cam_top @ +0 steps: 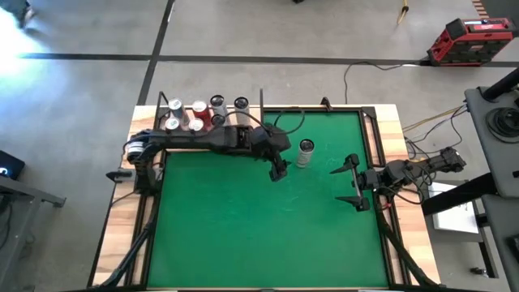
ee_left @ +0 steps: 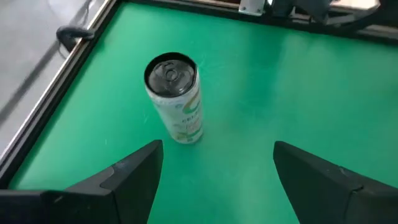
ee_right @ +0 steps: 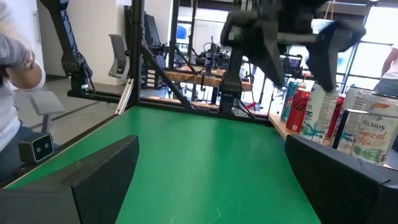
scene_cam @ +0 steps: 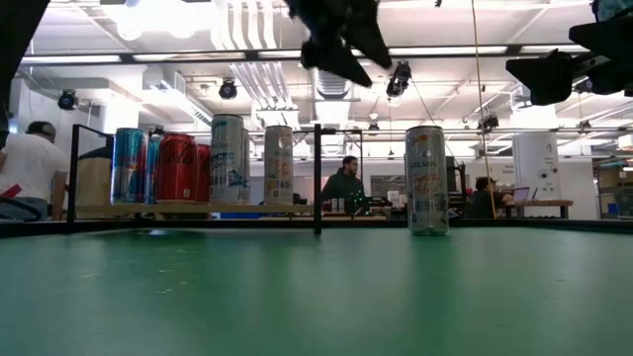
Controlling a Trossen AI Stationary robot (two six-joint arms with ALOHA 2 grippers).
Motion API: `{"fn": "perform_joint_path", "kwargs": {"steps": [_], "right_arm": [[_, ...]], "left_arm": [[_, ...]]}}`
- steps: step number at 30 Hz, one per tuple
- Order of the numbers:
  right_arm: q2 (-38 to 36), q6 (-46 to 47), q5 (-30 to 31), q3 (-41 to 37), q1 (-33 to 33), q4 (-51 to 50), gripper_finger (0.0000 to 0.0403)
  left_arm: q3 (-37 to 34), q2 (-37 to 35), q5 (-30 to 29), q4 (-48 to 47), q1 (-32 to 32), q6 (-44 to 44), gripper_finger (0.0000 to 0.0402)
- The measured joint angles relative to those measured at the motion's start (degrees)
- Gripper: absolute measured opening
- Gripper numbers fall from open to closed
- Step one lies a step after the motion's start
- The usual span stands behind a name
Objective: Place canned beverage on shelf
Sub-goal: Put the white yellow soda can on the shelf aligned with the other white yellow soda can
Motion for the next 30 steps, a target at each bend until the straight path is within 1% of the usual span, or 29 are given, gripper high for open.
{"fn": "perform_joint_path", "kwargs": {"steps": [3, 6, 15, 17, 19, 21, 24, 26, 30], "right_arm": [[0.0, -0.01, 0.0, 0.01, -0.01, 0.0, 0.0396], [0.0, 0.01, 0.0, -0.01, 0.01, 0.0, 0.0396], [0.0, -0.01, 0.0, -0.01, -0.01, 0.0, 0.0396], [0.0, 0.0, 0.0, -0.01, -0.01, 0.0, 0.0396], [0.0, 0.01, 0.0, 0.01, 0.0, 0.0, 0.0396], [0.0, 0.0, 0.02, -0.01, 0.01, 0.0, 0.0396], [0.0, 0.01, 0.0, 0.0, -0.01, 0.0, 0.0396], [0.0, 0.0, -0.02, -0.01, 0.0, 0.0, 0.0396], [0.0, 0.01, 0.0, -0.01, 0.01, 0.0, 0.0396]], "left_arm": [[-6.36, 0.0, -0.42, 9.56, -0.13, 2.37, 0.0289], [-13.86, 0.0, -0.42, 23.38, -0.15, 4.48, 0.0289], [-37.06, -0.15, -0.02, 75.72, 0.09, 14.93, 0.0289], [-41.7, -0.15, 1.39, 86.15, 0.46, 17.36, 0.0289], [-44.61, 0.24, 3.98, 94.39, 1.05, 18.18, 0.0289], [-46.0, 0.89, 6.79, 98.34, 1.74, 18.19, 0.0289], [-45.03, 2.36, 9.04, 97.53, 2.52, 17.19, 0.0289], [-42.72, 3.78, 9.04, 95.68, 2.87, 15.68, 0.0289], [-35.32, 7.64, 9.05, 90.36, 3.84, 13.55, 0.0289]]}}
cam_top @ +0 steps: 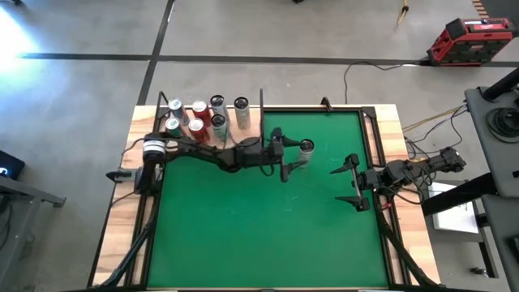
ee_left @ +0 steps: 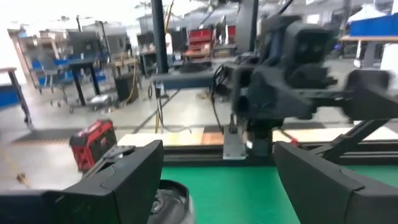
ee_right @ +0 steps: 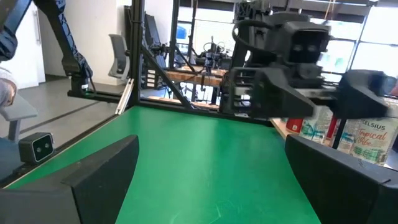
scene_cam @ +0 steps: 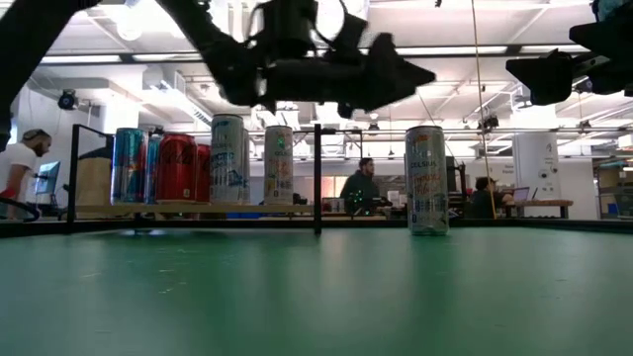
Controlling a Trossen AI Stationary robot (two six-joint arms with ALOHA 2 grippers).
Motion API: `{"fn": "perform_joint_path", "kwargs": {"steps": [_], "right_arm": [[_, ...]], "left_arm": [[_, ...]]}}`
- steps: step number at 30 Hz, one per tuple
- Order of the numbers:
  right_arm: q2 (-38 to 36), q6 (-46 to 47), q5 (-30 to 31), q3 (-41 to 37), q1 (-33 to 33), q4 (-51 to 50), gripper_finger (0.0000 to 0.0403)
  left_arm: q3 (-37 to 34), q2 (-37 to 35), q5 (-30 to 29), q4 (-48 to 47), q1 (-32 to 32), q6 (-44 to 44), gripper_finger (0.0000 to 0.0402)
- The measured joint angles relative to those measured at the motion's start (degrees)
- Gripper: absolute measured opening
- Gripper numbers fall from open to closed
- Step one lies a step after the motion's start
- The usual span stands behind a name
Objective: Place canned beverage on shelf
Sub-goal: Put the white yellow soda can on the shelf aligned with the other white yellow soda can
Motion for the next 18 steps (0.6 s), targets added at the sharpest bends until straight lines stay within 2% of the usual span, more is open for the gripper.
{"fn": "perform_joint_path", "kwargs": {"steps": [4, 7, 18], "right_arm": [[0.0, -0.01, 0.01, 0.02, 0.0, 0.01, 0.0396], [0.0, -0.02, -0.02, 0.0, -0.02, 0.0, 0.0396], [0.0, -0.02, -0.01, 0.0, 0.0, 0.0, 0.0396]], "left_arm": [[7.98, 3.78, -2.02, -9.08, 0.83, -1.52, 0.0289], [11.65, 5.58, -3.04, -11.87, 1.36, -2.08, 0.0289], [12.7, 8.34, -3.02, -12.13, 4.15, -3.98, 0.0289]]}}
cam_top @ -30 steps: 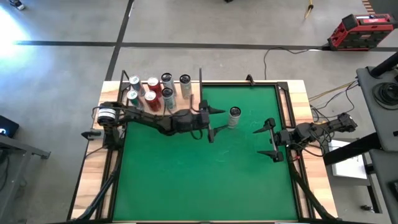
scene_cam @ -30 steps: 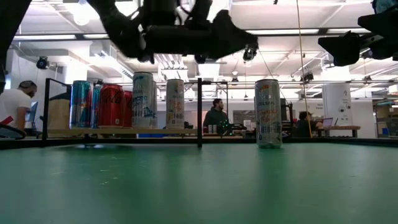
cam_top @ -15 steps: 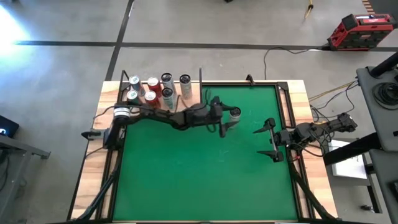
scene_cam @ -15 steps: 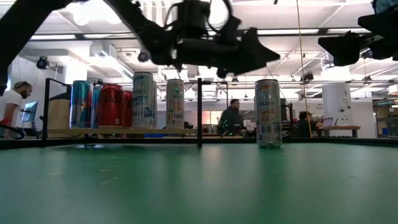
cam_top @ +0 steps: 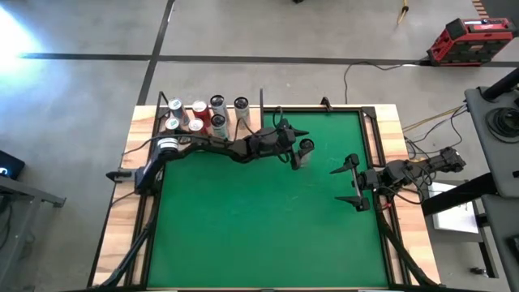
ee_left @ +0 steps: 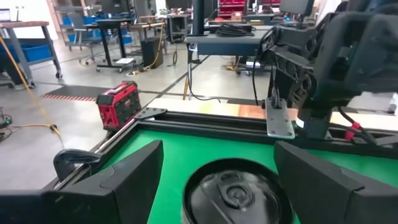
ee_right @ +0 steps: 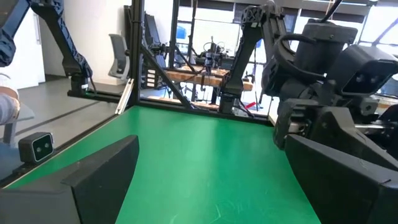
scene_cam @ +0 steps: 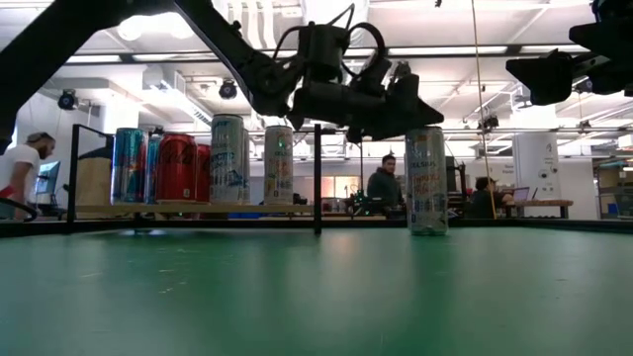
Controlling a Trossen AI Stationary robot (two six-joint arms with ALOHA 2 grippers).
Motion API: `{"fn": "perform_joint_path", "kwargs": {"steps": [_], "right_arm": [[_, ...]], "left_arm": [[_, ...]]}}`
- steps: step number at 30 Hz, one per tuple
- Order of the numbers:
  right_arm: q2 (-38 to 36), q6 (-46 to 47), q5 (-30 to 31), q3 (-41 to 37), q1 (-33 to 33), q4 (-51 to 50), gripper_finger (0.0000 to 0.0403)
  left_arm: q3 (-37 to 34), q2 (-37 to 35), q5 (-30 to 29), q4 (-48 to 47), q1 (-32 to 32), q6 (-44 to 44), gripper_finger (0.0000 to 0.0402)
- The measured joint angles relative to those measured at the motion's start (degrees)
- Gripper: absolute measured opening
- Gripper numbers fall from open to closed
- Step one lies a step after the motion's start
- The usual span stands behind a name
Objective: Place canned beverage on shelf
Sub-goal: Put the white yellow soda can on the shelf aligned with the other white yellow soda can
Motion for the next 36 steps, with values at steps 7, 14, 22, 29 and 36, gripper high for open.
{"fn": "perform_joint_path", "kwargs": {"steps": [7, 14, 22, 29, 36], "right_arm": [[0.0, 0.02, -0.01, 0.0, -0.01, 0.0, 0.0396], [0.0, 0.01, 0.0, 0.01, -0.01, 0.0, 0.0396], [0.0, 0.01, 0.0, 0.01, -0.01, 0.0, 0.0396], [0.0, 0.02, 0.0, 0.02, -0.02, 0.0, 0.0396], [0.0, 0.01, -0.02, 0.02, -0.01, 0.0, 0.0396]], "left_arm": [[-0.19, 0.28, 0.07, 0.33, 0.21, -1.51, 0.0289], [-0.42, 0.37, 0.03, -0.59, -0.39, -2.47, 0.0289], [-0.37, 0.37, 0.04, -3.92, -0.5, -4.68, 0.0289], [-0.22, 0.39, 0.09, -7.78, -0.96, -5.88, 0.0289], [-0.18, 0.39, 2.89, -8.31, -0.97, -5.02, 0.0261]]}}
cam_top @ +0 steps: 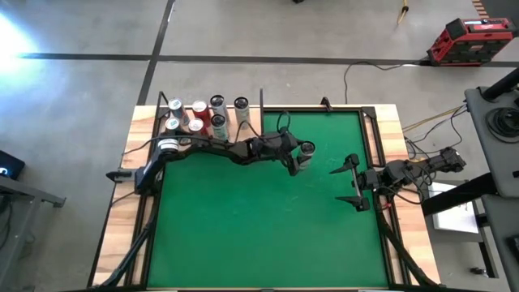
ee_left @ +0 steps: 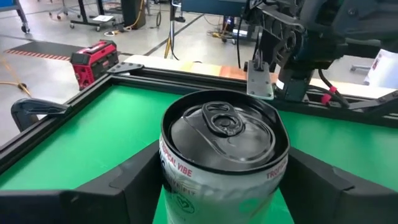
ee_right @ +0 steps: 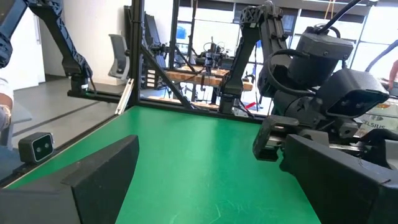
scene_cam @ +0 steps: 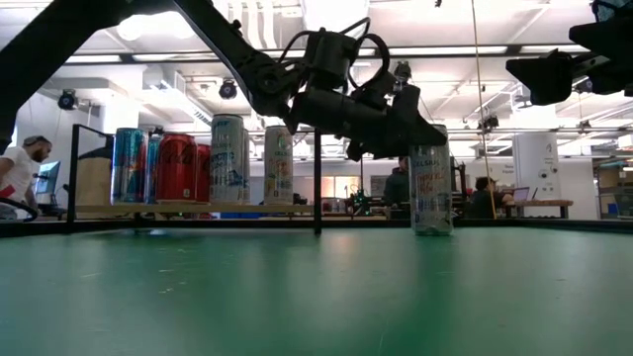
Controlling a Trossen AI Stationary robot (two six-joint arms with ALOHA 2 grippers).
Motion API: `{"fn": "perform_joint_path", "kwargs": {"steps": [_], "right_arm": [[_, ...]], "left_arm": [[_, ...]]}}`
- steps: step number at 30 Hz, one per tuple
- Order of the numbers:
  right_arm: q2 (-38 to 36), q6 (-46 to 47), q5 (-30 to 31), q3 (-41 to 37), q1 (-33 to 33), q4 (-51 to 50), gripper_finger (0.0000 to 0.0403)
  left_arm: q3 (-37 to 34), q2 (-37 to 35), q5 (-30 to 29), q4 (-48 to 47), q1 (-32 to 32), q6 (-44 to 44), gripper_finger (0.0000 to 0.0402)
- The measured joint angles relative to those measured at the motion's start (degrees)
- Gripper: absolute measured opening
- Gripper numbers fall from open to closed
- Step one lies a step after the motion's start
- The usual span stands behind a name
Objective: Place canned beverage on shelf
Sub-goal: Put the white yellow soda can on the shelf aligned with the other white yellow soda can
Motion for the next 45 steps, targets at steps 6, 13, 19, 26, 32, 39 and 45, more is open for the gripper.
{"fn": "perform_joint_path", "kwargs": {"steps": [6, 13, 19, 26, 32, 39, 45], "right_arm": [[0.0, 0.0, 0.01, -0.01, 0.0, 0.0, 0.0396], [0.0, 0.0, 0.01, -0.02, 0.01, 0.0, 0.0396], [0.0, -0.01, 0.02, -0.02, 0.01, 0.0, 0.0396], [0.0, 0.01, 0.0, -0.02, 0.01, 0.0, 0.0396], [0.0, -0.01, 0.01, -0.01, -0.01, 0.0, 0.0396], [0.0, -0.01, 0.0, -0.02, -0.01, 0.02, 0.0396], [-0.02, -0.01, 0.01, 0.0, -0.01, 0.01, 0.0396]], "left_arm": [[-0.17, -0.02, -0.22, 0.09, -0.02, -1.2, 0.0232], [0.35, -0.9, -5.37, -1.29, -1.67, -0.99, 0.0242], [0.4, -6.03, -9.64, -7.85, -3.51, -3.81, 0.0239], [0.2, -13.62, -13.85, -24.52, -5.0, -7.17, 0.0238], [-3.01, -21.68, -16.97, -31.78, -6.6, -9.07, 0.0238], [-17.08, -33.09, -21.05, -25.33, -7.57, -13.03, 0.0238], [-29.71, -42.28, -25.79, -18.91, -8.79, -12.44, 0.0238]]}}
